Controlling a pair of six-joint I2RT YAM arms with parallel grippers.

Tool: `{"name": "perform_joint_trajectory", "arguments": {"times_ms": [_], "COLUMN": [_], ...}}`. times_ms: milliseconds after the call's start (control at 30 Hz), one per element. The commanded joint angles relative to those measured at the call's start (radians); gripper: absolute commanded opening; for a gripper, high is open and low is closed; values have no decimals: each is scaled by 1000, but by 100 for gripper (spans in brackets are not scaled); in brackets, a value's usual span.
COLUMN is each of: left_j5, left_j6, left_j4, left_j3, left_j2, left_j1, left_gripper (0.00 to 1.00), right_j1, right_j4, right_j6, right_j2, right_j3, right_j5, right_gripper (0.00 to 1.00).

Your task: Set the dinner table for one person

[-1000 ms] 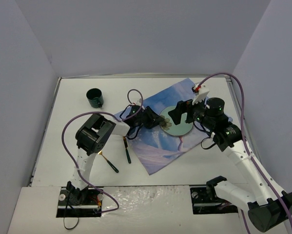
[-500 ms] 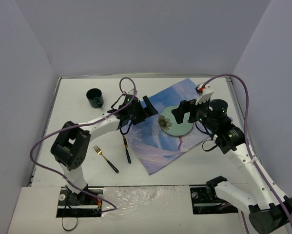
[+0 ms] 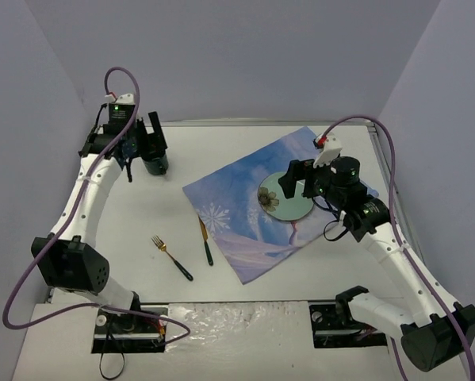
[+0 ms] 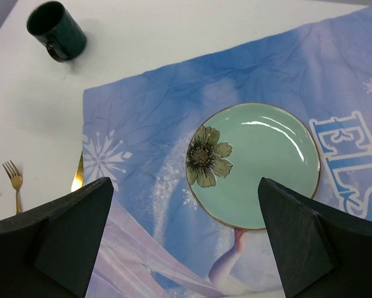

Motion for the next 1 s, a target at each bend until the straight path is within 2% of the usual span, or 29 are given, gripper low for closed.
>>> {"name": "perform_joint_trajectory", "arguments": {"times_ms": [0, 133, 333, 433, 833, 967], "left_j5": [62, 91, 99, 104, 165, 178], "left_j6": [249, 276, 251, 222, 200, 203], "left_j4": [-110, -131, -90, -56, -48, -65], "left_j3": [118, 232, 339, 382, 537, 588], "left_j2": [125, 278, 455, 550, 740, 772], "left_j1": [139, 225, 252, 258, 287, 289], "left_gripper": [97, 94, 88, 82, 66, 54], "right_j1": [-5, -3, 7, 12, 20, 25], "right_j4": [31, 30, 30, 30, 30, 30], "right_j6": [-11, -11, -6, -4, -1, 2], "right_j2": [65, 101, 137, 149, 151, 157], "right_j3": [67, 75, 68, 59, 42, 48], "right_j5": [5, -22, -47, -56, -41, -40], "right_gripper": [100, 100, 100, 100, 100, 100]}}
